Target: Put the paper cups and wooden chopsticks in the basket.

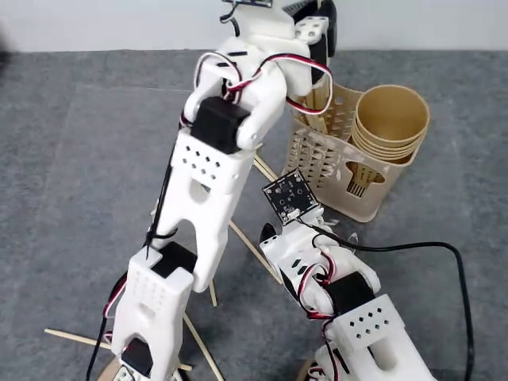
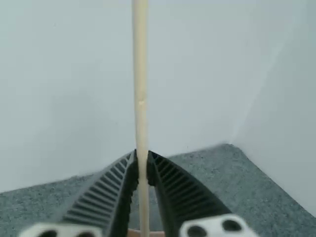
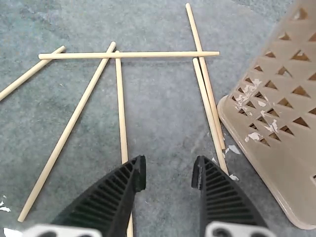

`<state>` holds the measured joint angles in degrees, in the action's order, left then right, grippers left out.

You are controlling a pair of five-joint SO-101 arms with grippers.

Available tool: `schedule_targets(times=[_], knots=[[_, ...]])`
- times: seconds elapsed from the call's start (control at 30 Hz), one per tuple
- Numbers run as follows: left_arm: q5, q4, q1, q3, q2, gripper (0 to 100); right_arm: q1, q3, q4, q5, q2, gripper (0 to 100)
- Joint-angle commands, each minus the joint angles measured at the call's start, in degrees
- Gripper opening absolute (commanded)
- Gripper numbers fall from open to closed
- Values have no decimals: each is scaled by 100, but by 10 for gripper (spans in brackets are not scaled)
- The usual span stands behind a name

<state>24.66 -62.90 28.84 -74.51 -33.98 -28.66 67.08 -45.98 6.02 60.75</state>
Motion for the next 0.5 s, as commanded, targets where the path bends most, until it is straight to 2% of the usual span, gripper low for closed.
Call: schedule_targets(times=[0.0,0.1,0.27,0.47], knots=[[-229,-79,44,-198,18,63,-4,-62,-4,62,110,172],[-149,-378,44,-198,18,147,-4,-62,-4,62,110,172],[-290,-563,-9,-400,18,151,-4,-62,-4,62,110,172],[-334,-1820,-237,-1930,0,151,-4,-62,-4,62,110,172]])
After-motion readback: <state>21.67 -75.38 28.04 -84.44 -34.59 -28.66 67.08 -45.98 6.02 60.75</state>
